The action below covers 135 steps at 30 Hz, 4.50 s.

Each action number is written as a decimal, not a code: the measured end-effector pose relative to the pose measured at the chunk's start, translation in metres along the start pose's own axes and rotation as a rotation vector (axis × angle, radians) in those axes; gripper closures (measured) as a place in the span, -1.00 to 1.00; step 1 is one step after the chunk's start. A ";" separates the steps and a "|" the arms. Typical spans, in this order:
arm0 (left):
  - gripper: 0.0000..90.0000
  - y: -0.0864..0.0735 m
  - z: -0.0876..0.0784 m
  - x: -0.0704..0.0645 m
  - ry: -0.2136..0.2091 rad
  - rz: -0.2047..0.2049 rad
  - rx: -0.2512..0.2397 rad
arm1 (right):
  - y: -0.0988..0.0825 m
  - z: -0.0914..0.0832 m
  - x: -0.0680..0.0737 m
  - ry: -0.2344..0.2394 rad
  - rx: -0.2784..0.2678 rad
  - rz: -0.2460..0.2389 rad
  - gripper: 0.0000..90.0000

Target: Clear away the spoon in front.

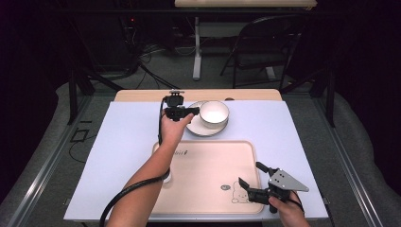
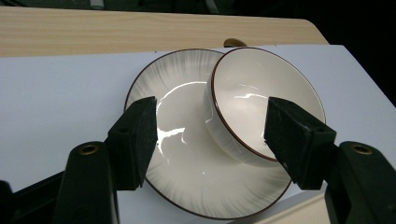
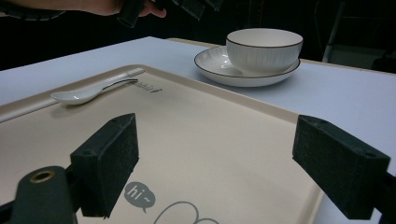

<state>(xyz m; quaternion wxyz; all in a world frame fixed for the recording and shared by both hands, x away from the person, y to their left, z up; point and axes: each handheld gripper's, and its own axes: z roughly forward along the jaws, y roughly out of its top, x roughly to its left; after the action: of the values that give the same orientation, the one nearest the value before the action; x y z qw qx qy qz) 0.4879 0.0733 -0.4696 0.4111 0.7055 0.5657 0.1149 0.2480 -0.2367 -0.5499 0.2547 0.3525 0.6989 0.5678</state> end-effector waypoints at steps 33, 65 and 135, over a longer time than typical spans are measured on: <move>0.01 -0.010 0.069 -0.007 0.024 -0.022 0.094 | 0.000 0.000 -0.002 0.004 0.000 0.019 -0.70; 0.73 -0.013 0.089 -0.015 0.085 -0.057 0.059 | 0.000 0.001 -0.003 0.006 0.000 0.018 -0.70; 0.81 -0.016 0.013 -0.044 -0.112 -0.015 0.260 | 0.000 0.000 -0.002 -0.007 0.003 -0.003 -0.70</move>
<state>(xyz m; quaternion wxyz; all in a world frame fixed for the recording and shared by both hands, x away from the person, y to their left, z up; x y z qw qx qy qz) 0.4698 0.0284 -0.4756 0.3483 0.7538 0.5572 -0.0020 0.2486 -0.2383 -0.5499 0.2577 0.3538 0.6994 0.5650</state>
